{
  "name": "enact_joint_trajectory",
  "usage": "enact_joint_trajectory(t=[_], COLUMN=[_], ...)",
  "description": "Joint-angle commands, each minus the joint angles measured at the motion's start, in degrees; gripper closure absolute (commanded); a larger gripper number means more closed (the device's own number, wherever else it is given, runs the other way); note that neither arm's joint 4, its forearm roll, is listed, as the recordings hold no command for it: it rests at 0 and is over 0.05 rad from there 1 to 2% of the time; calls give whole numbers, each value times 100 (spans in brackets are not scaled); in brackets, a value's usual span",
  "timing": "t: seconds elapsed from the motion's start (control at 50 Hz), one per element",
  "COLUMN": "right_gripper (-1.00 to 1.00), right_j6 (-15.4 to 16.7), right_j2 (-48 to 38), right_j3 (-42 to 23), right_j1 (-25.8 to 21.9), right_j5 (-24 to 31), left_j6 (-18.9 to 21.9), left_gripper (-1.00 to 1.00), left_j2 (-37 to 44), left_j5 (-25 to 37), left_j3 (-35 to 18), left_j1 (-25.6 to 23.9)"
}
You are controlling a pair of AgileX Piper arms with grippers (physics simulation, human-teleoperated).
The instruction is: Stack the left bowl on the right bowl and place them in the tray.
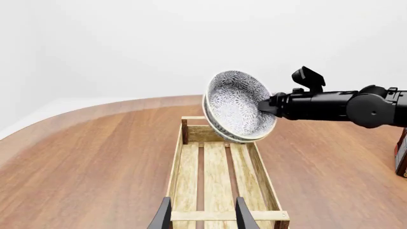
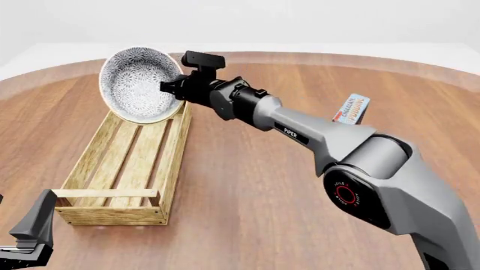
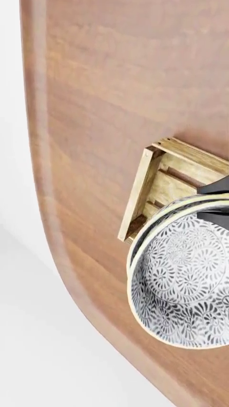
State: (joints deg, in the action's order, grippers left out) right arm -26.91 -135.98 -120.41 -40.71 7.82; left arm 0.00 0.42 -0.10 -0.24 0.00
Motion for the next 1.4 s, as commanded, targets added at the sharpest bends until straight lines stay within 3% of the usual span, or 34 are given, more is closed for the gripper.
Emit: enact_joint_trajectory(t=[0.02,0.5,1.4], right_gripper=[100,100,100], right_j6=[-46,-142,-41], right_j2=[-196,-722,-1207], right_j3=[-259,-544,-913], right_j1=[-57,-214,-404], right_j5=[-101,-192,65], left_j6=[0,0,0], left_gripper=[-100,-100,-100], left_j2=[0,0,0], left_j5=[0,0,0], left_j3=[0,0,0], left_j1=[0,0,0])
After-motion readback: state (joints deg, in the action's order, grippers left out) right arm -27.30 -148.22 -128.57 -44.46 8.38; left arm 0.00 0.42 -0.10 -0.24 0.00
